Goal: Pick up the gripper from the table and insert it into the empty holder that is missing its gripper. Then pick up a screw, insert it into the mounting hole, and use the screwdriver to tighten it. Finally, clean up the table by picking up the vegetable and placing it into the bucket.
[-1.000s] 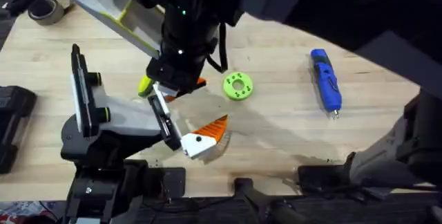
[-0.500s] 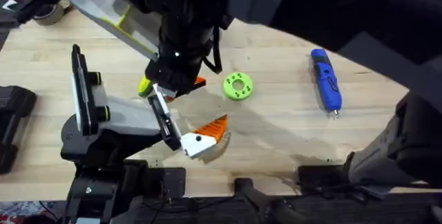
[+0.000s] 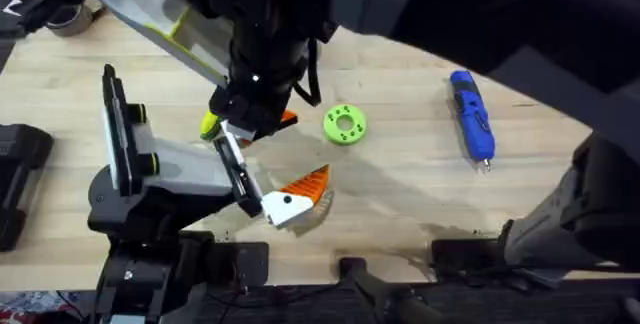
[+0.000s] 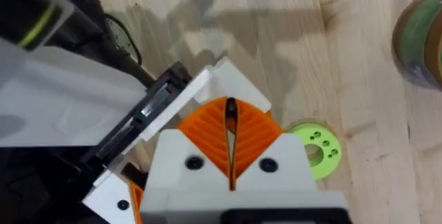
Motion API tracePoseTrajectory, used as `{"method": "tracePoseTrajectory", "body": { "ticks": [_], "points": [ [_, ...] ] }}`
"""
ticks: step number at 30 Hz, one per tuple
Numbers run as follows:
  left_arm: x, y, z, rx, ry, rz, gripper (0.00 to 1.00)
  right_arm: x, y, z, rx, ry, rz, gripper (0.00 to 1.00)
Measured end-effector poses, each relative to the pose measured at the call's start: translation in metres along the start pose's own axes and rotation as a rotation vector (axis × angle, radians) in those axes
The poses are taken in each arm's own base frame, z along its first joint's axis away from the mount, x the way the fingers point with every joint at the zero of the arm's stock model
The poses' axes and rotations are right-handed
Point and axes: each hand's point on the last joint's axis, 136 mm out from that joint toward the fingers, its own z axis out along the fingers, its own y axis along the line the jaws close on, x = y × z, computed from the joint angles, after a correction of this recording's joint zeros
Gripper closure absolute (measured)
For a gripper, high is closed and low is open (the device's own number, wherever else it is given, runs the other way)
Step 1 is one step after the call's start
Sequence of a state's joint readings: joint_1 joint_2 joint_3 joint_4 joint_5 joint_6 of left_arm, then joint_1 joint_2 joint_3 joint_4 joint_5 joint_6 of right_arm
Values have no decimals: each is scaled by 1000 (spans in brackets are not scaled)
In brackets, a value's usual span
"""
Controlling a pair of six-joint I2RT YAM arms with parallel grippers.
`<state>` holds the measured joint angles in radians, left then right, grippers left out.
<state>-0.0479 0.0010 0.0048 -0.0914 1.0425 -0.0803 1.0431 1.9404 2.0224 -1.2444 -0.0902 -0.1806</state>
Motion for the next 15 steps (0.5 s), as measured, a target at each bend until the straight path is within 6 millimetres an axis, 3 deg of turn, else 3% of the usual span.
{"method": "tracePoseTrajectory", "body": {
  "ticks": [15],
  "points": [
    [0, 2, 0, -11, -2, 1, 15, -6, -1, 0, 5, -25, -3, 989]
  ]
}}
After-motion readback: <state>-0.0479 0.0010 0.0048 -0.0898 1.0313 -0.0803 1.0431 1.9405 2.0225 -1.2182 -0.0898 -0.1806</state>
